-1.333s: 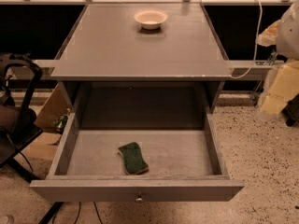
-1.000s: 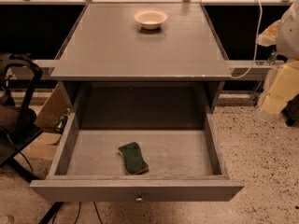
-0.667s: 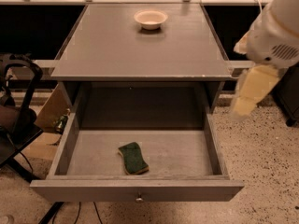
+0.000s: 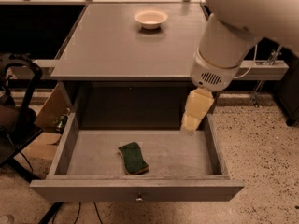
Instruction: Pick sponge from top drawer and place on counter
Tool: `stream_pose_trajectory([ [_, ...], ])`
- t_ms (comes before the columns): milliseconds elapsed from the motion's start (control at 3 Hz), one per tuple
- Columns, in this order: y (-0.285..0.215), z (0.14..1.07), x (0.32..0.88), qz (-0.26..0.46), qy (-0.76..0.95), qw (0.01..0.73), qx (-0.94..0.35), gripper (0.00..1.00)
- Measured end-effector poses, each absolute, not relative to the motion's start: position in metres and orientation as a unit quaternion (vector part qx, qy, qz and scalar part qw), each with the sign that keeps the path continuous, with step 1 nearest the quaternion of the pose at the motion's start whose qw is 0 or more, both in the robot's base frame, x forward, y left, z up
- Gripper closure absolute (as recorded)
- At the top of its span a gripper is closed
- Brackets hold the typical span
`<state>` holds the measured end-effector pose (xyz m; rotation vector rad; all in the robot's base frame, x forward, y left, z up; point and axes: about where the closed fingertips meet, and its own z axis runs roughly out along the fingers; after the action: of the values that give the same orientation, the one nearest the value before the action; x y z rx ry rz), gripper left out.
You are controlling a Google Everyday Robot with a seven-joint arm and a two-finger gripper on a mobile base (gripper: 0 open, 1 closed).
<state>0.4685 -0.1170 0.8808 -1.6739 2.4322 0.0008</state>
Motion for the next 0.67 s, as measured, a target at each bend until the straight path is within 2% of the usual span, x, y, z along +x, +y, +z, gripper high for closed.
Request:
stream_pose_trajectory([
  [667, -0.09, 0.78, 0.471, -0.053, 0.865, 0.032, -0.499, 0.0],
])
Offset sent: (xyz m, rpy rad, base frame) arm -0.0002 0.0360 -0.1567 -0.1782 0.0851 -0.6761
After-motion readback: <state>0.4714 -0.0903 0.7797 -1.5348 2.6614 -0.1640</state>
